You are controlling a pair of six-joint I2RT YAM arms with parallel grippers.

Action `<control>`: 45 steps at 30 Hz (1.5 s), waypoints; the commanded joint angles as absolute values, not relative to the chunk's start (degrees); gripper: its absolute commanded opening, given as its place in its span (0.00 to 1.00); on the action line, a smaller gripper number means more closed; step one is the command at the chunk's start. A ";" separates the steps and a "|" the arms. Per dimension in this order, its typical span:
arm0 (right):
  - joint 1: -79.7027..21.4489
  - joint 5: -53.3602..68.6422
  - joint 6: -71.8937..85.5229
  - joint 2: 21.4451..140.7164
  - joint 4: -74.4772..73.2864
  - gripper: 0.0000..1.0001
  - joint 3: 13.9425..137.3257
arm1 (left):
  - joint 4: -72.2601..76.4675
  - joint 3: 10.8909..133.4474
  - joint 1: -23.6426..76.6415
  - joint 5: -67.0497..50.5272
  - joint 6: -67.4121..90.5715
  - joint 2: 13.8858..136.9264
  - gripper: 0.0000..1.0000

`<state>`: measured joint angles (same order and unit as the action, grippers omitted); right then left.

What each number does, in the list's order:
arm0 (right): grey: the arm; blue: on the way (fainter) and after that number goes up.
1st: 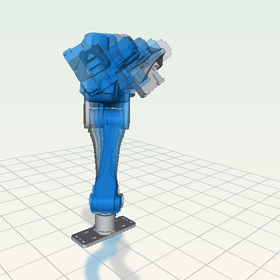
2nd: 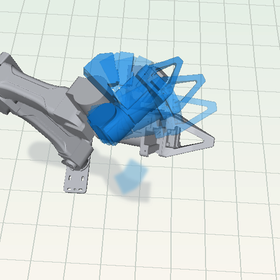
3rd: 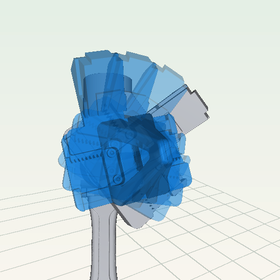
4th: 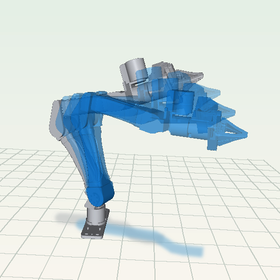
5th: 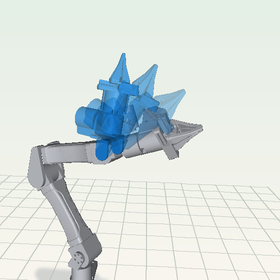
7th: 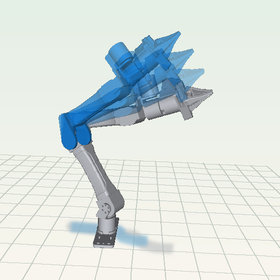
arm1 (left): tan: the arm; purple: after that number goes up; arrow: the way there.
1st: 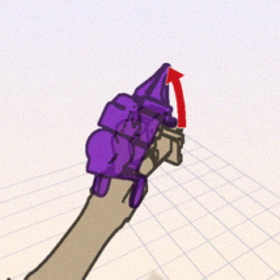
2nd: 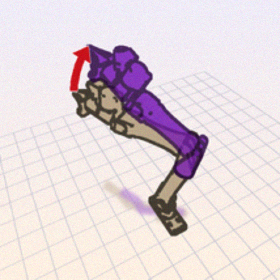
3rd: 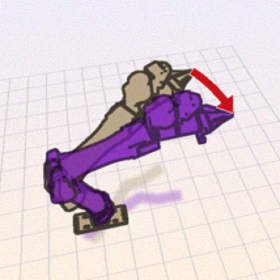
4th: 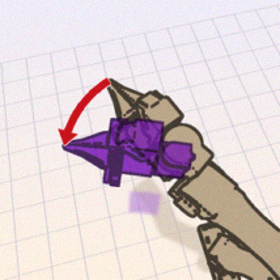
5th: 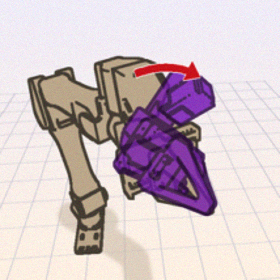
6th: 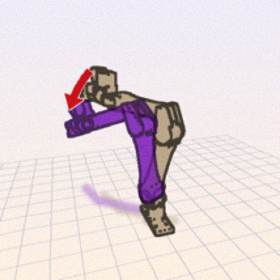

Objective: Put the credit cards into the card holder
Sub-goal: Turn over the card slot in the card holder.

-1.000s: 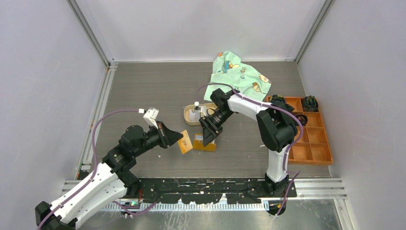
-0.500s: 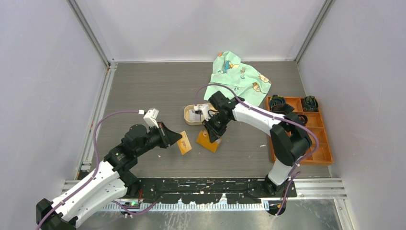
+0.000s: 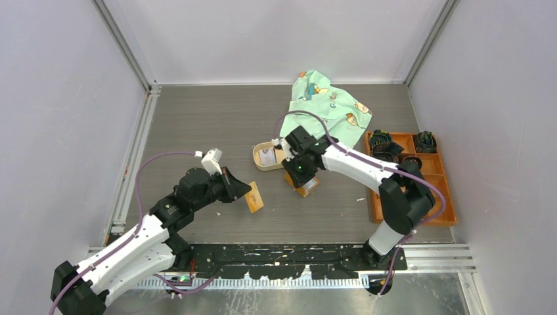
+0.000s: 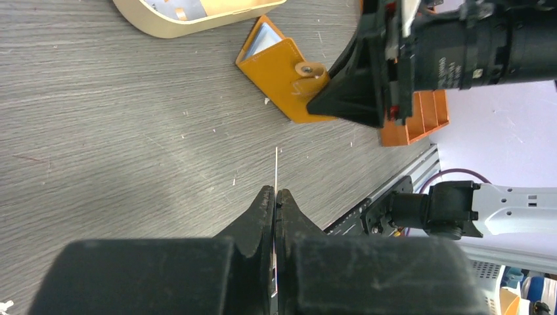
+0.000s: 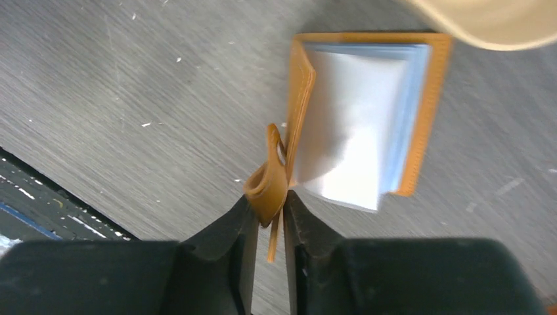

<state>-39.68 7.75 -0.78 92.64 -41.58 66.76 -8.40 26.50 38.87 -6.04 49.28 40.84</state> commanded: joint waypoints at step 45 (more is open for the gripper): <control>-36.65 42.78 2.28 120.30 -45.01 0.25 91.31 | 7.25 24.98 38.59 -14.92 36.71 42.93 0.00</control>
<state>-36.62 44.12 5.26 119.70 -43.13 87.66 0.14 23.94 38.87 -13.23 40.07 40.34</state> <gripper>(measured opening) 0.277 0.009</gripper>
